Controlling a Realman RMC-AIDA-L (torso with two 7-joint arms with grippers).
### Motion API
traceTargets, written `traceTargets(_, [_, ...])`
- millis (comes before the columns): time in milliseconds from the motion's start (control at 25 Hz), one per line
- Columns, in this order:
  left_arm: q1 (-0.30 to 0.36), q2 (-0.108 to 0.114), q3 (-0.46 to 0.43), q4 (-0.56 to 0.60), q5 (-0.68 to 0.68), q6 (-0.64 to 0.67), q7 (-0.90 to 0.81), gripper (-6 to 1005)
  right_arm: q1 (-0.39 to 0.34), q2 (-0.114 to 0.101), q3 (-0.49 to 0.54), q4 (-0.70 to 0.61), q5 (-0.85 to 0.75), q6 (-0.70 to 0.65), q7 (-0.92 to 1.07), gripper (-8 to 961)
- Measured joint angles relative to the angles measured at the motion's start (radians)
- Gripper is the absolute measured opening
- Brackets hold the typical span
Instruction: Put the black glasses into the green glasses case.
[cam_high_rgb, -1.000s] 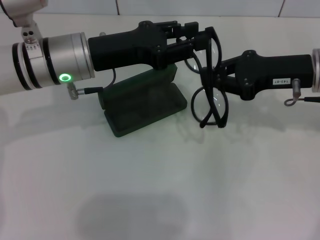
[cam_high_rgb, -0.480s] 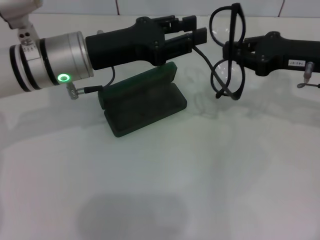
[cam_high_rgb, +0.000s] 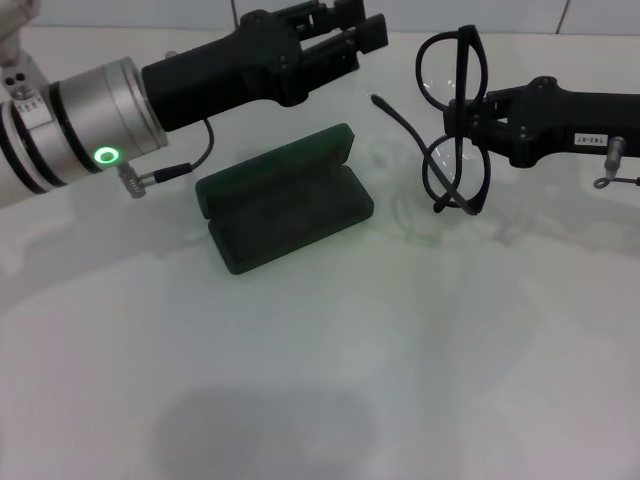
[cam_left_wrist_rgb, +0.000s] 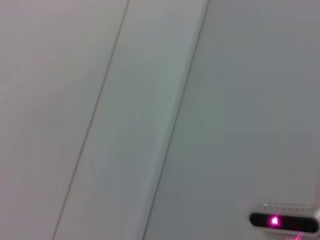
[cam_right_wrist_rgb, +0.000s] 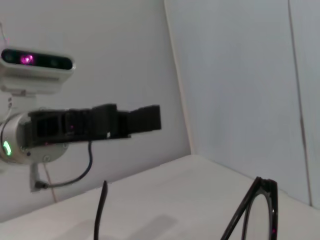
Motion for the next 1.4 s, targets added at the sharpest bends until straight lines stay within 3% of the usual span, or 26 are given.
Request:
traceTargets(320, [0.019,0.022,0.029,0.0,0.043,0.002,-0.014,471,-0.025,-0.003,0.111,-0.003,0.037,-0.042,-0.013,99])
traceTargets(600, [-0.047,0.016,0.103,-0.001,0.181,0.024,-0.07,471,-0.018,0.014,0.114,-0.024,0.048,-0.033,-0.019,99])
traceTargets(880, [-0.096,-0.001,0.131,0.006,0.197,0.055,-0.086,470,0.009,0.04,0.062,-0.027,0.012,-0.014,-0.026,98])
traceTargets(1240, [-0.097,0.008,0.119,0.009,0.189,0.055,-0.086,470,0.013,0.039,-0.102,-0.044,0.009,-0.024,-0.026,98])
traceTargets(1400, [-0.098,0.01,0.118,0.009,0.189,0.055,-0.086,471,0.009,0.04,-0.121,-0.059,0.008,-0.028,-0.026,98])
